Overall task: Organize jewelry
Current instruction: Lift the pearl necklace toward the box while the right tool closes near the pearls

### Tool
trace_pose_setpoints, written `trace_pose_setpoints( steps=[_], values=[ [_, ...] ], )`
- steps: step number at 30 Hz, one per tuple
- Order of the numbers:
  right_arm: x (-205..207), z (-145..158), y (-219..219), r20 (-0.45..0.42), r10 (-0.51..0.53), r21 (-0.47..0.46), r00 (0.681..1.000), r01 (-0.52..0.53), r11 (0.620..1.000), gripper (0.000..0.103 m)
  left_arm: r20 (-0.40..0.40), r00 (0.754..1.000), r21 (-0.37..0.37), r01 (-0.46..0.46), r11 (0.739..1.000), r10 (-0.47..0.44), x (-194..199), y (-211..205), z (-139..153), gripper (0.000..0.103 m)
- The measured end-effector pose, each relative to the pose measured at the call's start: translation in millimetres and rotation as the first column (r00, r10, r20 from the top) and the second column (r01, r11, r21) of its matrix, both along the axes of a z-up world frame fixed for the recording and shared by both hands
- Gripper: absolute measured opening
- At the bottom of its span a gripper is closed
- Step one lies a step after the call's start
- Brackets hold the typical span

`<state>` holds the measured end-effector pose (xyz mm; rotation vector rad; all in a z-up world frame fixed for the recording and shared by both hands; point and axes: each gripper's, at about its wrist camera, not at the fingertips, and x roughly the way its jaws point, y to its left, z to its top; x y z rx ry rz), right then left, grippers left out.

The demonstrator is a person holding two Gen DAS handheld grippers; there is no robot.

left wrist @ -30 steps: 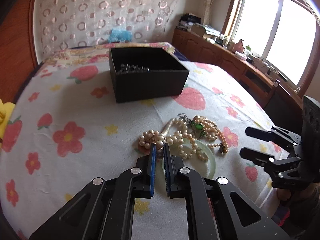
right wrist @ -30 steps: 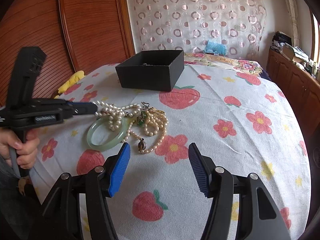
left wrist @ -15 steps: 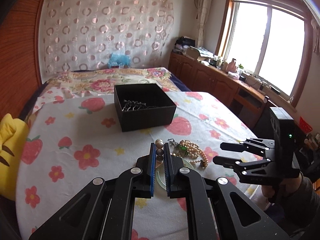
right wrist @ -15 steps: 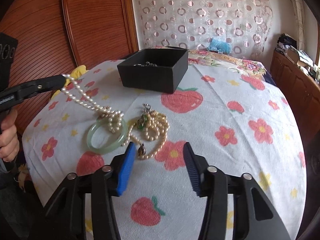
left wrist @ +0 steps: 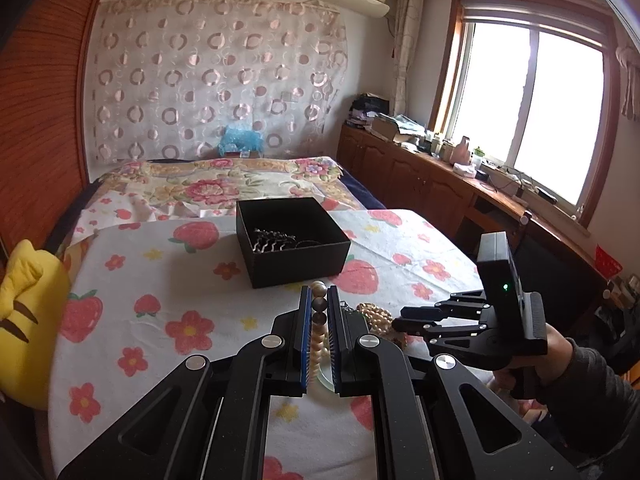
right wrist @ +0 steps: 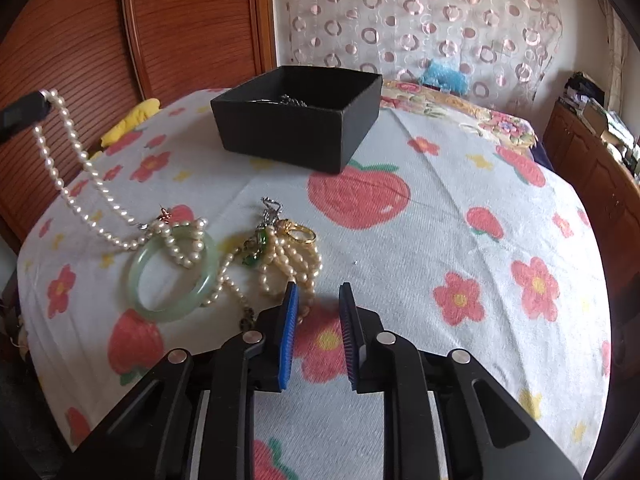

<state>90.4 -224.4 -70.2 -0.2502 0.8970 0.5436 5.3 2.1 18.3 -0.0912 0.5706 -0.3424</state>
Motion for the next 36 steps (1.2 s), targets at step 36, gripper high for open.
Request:
trace_pose_setpoints(
  steps=[36],
  values=[
    [4, 122, -1, 0.246, 0.029, 0.059, 0.969, -0.045, 0.997, 0.005, 0.106, 0.994, 0.021, -0.006, 1.0, 0.004, 26, -3, 48, 0.007]
  ],
)
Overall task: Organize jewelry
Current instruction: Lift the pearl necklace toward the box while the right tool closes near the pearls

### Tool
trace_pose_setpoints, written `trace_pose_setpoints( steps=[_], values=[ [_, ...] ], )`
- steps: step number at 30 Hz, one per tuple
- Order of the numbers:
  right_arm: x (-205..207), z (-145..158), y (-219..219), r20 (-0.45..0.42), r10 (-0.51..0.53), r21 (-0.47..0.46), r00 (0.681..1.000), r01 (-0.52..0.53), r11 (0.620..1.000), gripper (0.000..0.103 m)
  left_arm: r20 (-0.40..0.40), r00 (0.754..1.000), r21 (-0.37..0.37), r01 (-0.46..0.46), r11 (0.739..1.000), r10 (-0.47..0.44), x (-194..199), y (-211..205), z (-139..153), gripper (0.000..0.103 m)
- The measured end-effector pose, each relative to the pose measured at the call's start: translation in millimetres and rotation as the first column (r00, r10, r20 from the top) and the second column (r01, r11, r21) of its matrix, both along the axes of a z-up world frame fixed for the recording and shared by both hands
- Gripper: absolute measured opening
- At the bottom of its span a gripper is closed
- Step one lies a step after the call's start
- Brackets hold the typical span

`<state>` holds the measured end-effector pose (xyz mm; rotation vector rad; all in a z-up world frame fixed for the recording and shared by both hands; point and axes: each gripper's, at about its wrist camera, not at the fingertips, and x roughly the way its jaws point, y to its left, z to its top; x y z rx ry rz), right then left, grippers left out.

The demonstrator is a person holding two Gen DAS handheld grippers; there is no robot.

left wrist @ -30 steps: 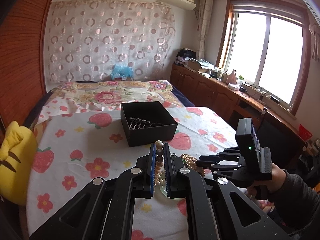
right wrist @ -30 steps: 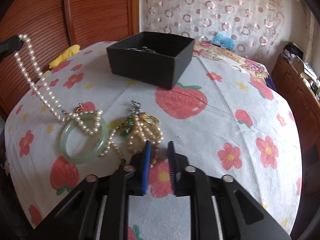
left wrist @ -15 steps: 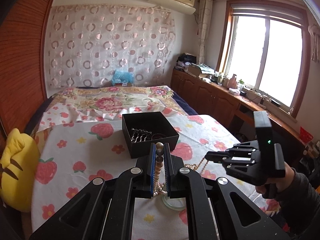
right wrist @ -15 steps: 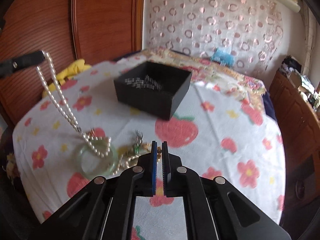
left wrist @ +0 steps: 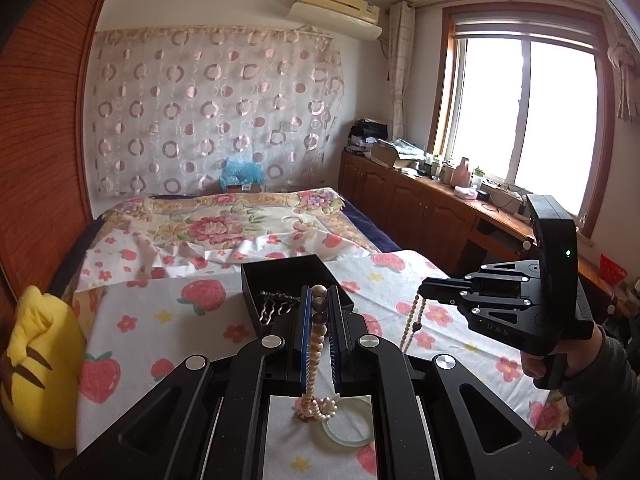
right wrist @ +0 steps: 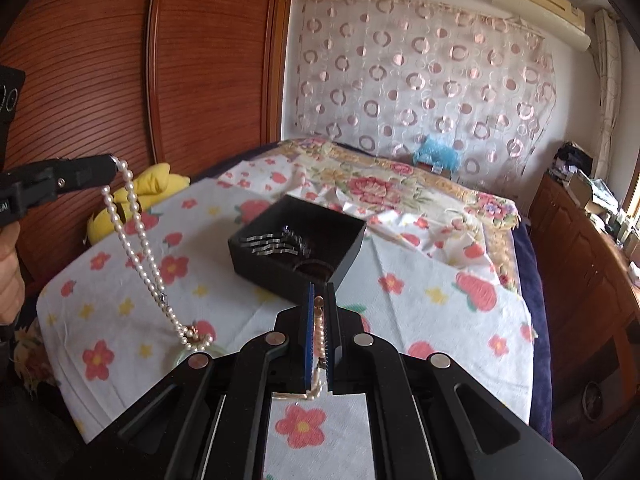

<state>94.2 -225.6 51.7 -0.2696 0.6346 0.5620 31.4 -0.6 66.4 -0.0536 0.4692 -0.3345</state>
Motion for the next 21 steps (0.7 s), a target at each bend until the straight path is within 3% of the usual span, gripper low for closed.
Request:
trace_pose_setpoints(
  steps=[21],
  values=[
    [40, 73, 6, 0.13, -0.025, 0.07, 0.991, 0.016, 0.997, 0.005, 0.102, 0.995, 0.01, -0.001, 1.0, 0.0, 29, -10, 55, 0.007]
  ],
)
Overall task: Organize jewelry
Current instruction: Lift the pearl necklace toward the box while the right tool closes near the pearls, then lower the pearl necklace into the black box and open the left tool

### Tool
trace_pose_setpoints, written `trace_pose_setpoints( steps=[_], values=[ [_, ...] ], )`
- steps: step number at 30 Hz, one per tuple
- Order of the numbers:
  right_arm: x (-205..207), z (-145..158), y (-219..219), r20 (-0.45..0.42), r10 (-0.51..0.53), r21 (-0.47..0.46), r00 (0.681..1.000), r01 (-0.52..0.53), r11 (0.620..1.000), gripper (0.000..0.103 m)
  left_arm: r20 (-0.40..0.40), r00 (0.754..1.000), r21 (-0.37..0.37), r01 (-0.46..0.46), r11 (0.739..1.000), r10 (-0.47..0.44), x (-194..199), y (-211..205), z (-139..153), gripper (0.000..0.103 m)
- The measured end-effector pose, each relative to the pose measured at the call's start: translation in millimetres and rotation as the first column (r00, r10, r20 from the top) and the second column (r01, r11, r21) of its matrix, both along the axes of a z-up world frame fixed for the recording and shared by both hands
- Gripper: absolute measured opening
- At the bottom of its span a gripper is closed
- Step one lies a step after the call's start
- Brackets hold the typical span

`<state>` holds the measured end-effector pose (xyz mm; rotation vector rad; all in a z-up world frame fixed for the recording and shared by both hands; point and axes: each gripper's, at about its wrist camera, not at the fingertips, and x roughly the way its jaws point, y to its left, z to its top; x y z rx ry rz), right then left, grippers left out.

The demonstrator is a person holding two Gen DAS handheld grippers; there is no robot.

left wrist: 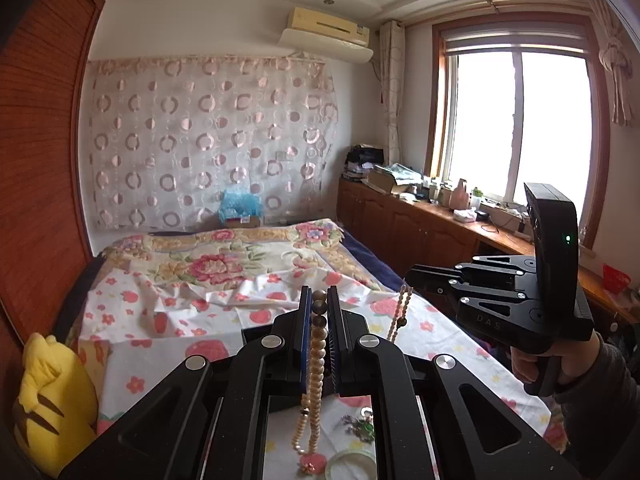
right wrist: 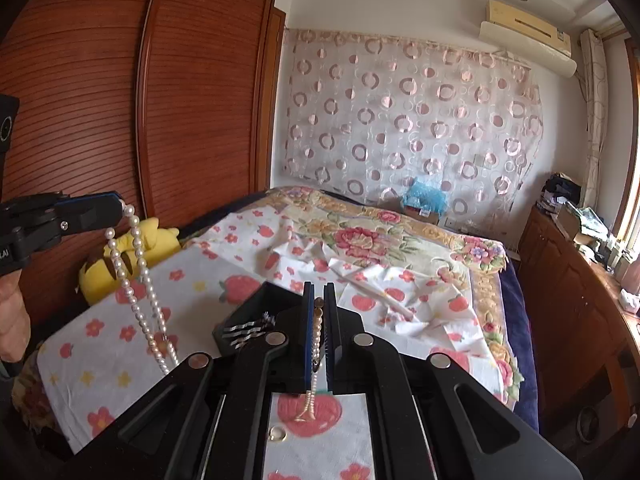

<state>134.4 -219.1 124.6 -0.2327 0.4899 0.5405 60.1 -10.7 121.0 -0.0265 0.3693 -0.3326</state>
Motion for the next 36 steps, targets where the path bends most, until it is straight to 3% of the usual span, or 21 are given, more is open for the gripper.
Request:
trace_pose_setpoints(
  steps=[11, 23, 30, 36],
  values=[
    [43, 37, 4, 0.027, -0.028, 0.022, 0.999, 0.028, 0.999, 0.005, 0.004, 0.999, 0.002, -0.036, 0.999, 0.036, 44, 2, 15, 0.007],
    [77, 46, 19, 0.038, -0.061, 0.015, 0.997, 0.061, 0.998, 0.005, -0.01, 0.997, 0.018, -0.071, 0.997, 0.072, 86, 10, 26, 0.007],
    [83, 49, 26, 0.043, -0.057, 0.017, 0.997, 0.056, 0.998, 0.005, -0.05, 0.996, 0.021, -0.071, 0.997, 0.072, 107, 3, 16, 0.007],
    [86, 44, 28, 0.034, -0.055, 0.014, 0.998, 0.054, 0.998, 0.005, -0.118, 0.991, 0.014, -0.058, 0.998, 0.059, 123, 0, -13, 0.007]
  ],
)
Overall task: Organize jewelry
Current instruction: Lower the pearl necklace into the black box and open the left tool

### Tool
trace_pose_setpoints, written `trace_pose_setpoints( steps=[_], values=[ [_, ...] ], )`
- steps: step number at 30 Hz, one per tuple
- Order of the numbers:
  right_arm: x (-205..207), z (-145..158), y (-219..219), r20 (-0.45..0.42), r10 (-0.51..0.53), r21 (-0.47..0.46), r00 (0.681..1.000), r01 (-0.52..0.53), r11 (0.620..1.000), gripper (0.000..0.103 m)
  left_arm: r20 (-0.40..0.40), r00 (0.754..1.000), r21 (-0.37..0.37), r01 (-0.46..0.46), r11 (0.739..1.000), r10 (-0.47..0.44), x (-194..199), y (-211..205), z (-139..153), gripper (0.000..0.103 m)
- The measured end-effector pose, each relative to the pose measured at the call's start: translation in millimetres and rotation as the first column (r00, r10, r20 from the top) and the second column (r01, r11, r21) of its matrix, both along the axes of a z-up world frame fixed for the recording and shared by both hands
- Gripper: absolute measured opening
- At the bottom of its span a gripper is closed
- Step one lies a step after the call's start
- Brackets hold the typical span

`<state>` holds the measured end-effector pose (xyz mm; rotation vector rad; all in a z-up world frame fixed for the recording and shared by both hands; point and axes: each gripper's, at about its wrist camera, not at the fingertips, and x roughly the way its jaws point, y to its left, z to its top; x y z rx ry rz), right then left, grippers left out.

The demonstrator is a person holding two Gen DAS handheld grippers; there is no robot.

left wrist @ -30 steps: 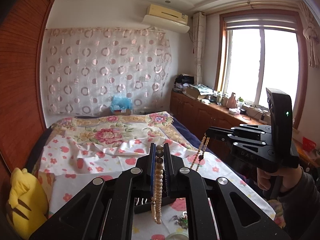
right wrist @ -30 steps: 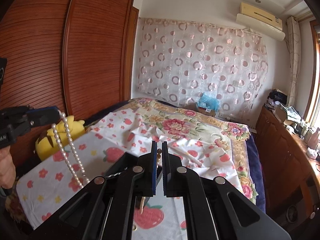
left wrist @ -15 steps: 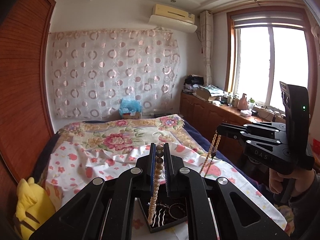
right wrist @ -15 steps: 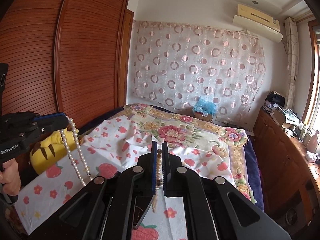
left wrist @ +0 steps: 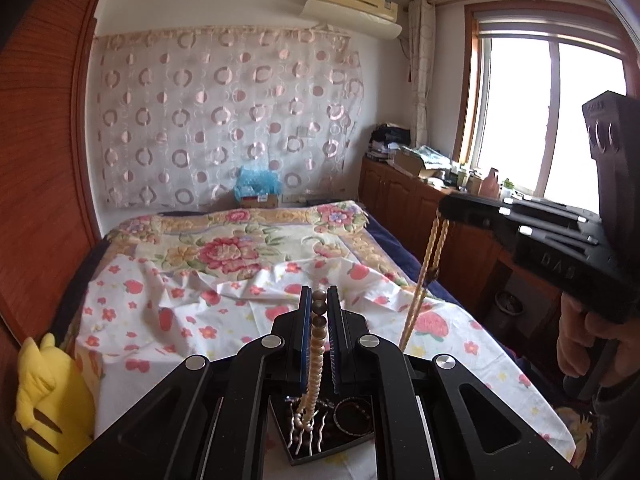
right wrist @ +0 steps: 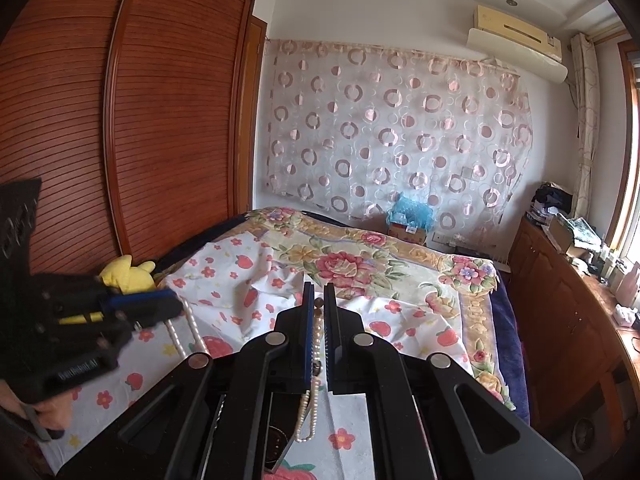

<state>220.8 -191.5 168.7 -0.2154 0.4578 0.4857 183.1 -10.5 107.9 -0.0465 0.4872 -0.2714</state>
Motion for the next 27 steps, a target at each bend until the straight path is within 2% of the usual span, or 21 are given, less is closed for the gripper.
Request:
trace_pose_setpoints(
  steps=[13, 17, 21, 27],
  values=[
    [7, -13, 9, -0.035, 0.03, 0.044, 0.999, -0.028, 0.999, 0.005, -0.041, 0.999, 0.025, -0.007, 1.0, 0.008, 5, -4, -26, 0.007],
    [13, -28, 15, -0.07, 0.038, 0.058, 0.997, -0.034, 0.998, 0.005, -0.071, 0.997, 0.025, -0.019, 1.0, 0.021, 6, 1, -42, 0.013],
    [18, -39, 19, -0.092, 0.038, 0.063, 0.995, -0.033, 0.998, 0.005, -0.103, 0.994, 0.024, -0.034, 0.999, 0.036, 3, 11, -62, 0.014],
    [14, -30, 26, -0.06, 0.048, 0.084, 0.997, -0.043, 0.996, 0.005, -0.143, 0.989, 0.016, -0.044, 0.999, 0.046, -13, 23, -90, 0.014]
  ],
)
